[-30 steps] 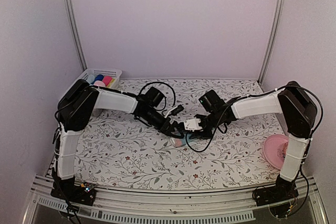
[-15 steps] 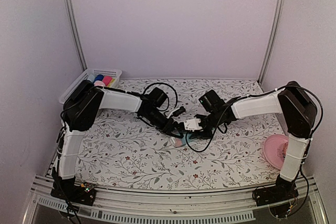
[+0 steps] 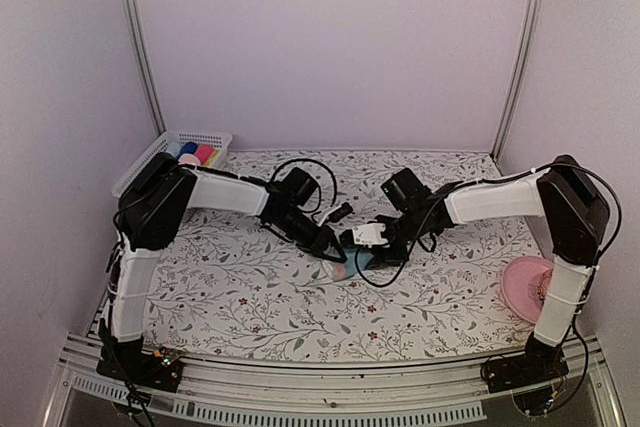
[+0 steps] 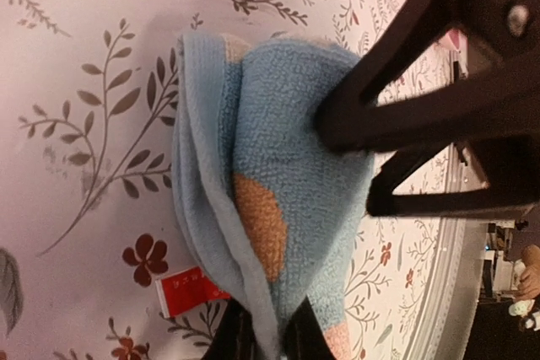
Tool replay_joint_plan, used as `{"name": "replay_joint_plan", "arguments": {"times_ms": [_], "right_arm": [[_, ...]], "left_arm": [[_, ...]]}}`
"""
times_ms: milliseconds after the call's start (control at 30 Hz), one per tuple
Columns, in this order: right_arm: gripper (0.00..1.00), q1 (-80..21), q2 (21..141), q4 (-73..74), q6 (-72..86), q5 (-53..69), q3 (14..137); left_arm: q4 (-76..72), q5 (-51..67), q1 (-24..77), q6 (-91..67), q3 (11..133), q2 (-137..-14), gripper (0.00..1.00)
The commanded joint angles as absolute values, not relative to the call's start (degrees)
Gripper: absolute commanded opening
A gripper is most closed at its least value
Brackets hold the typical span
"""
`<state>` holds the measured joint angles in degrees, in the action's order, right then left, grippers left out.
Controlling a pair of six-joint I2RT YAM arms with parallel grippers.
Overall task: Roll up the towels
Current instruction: Pick up the towel from the center of the board.
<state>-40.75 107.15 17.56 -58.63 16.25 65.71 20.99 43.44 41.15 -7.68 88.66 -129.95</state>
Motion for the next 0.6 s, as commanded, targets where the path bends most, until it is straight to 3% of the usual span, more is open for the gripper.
{"name": "replay_joint_plan", "arguments": {"times_ms": [0,167,567], "right_arm": [[0.65,-37.9,100.2,22.9,-56.2,16.3,67.0],[0.76,-34.0,93.3,23.9,-54.8,19.4,67.3],[0.77,-31.7,91.1,22.4,-52.6,18.4,66.3]], "left_arm": [[18.5,35.5,40.0,-9.9,82.6,-123.6,0.0],[17.2,30.4,36.9,-9.7,79.5,-115.4,0.0],[20.5,27.6,22.6,-5.5,78.0,-102.0,0.0]]}}
